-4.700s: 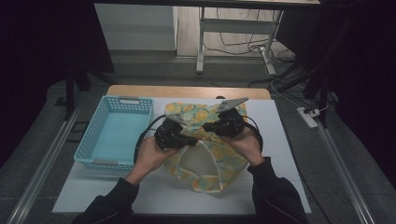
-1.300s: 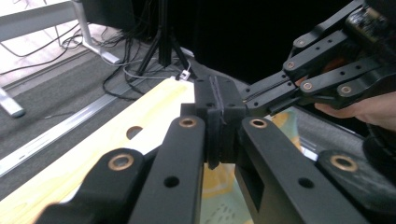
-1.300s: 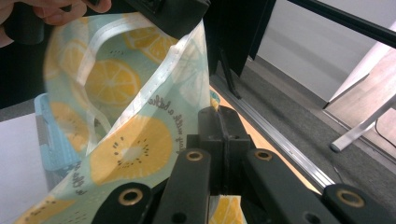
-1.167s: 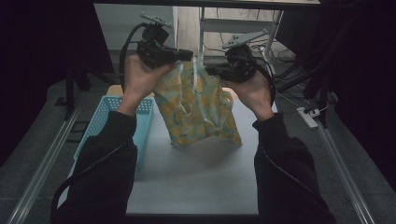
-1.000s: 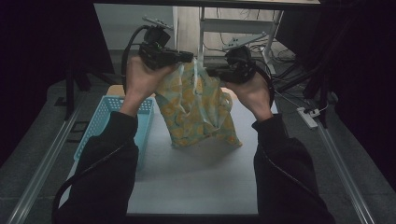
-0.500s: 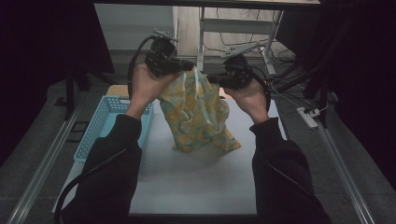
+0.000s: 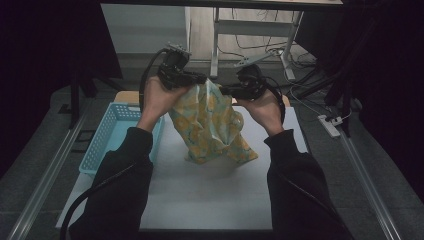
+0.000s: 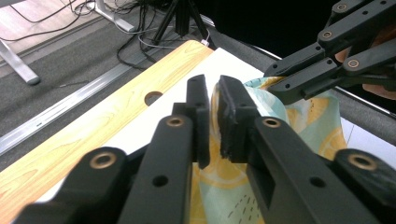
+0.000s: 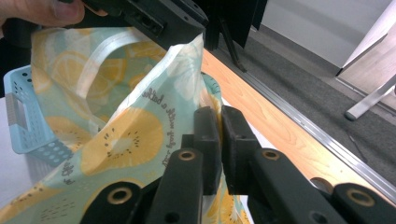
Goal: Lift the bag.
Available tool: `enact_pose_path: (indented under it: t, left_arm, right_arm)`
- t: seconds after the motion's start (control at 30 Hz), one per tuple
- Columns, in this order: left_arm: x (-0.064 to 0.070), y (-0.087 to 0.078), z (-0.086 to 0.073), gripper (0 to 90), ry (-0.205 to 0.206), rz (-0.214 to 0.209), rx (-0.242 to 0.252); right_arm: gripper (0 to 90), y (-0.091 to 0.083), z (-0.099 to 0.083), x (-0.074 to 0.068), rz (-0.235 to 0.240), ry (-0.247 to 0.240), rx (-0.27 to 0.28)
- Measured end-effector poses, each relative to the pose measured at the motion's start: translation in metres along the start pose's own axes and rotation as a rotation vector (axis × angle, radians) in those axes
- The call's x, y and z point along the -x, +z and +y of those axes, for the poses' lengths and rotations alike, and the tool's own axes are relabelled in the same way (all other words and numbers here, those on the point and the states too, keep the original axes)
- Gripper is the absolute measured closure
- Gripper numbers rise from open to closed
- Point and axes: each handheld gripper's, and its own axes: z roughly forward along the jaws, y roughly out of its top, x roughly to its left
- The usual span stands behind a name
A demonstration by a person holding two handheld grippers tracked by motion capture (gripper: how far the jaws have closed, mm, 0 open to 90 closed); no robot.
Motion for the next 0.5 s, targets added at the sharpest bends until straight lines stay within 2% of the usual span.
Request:
enact_pose_path:
  t: [0.23,0.5]
  left_arm:
    - [-0.001,-0.006,-0.002,60.1,0.003,-0.013,0.016]
    - [0.001,-0.018,-0.006,36.5,0.052,0.003,0.019]
  right_arm:
    - [73.1,0.0,0.0,0.0,0.009,0.025,0.015]
    - [53.0,-0.004,0.003,0.0,0.015,0.06,0.02]
